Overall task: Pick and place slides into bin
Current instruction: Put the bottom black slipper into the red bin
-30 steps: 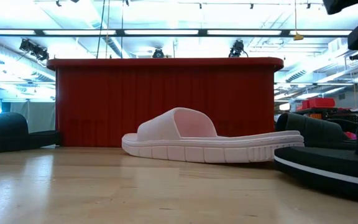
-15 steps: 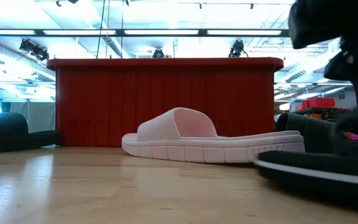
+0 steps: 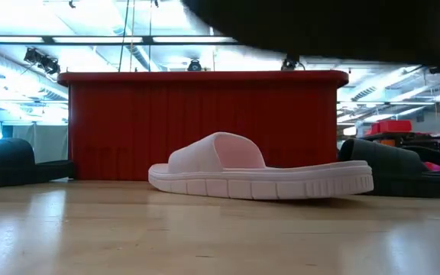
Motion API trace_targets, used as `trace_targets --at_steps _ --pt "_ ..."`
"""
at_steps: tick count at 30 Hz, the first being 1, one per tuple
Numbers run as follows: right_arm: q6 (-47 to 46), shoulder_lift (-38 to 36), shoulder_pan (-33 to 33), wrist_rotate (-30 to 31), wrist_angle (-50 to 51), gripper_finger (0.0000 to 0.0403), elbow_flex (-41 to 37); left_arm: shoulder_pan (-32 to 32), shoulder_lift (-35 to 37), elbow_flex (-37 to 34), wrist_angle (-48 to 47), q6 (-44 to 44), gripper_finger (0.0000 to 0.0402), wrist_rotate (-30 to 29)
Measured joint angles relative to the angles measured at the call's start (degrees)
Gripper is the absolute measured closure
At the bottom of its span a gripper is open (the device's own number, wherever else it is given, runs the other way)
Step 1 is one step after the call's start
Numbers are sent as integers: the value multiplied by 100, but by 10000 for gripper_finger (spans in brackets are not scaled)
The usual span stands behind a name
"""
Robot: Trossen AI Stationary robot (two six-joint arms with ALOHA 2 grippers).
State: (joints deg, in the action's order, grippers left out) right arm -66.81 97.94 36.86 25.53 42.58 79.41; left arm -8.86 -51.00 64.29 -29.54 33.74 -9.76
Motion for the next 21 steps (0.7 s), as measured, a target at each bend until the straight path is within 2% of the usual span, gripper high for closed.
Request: trace_targets --at_steps 6,8,11,13,18,21 --pt "1662 -580 -189 2198 671 398 1052 0 0 0 996 12 363 2" --pt "2338 -713 -518 2639 950 399 1430 0 1 0 1217 11 367 0" --pt "3572 -865 -1274 2797 1030 400 1931 0 2 0 1354 9 371 -4" --pt "3927 -916 -1933 2793 1024 400 2269 0 2 0 1363 9 372 -69" --pt "3877 -929 -3805 2880 1001 400 2934 2 2 0 1357 5 370 -188" --pt "3329 -874 -4870 2776 953 400 3023 2 2 0 1352 2 371 -448"
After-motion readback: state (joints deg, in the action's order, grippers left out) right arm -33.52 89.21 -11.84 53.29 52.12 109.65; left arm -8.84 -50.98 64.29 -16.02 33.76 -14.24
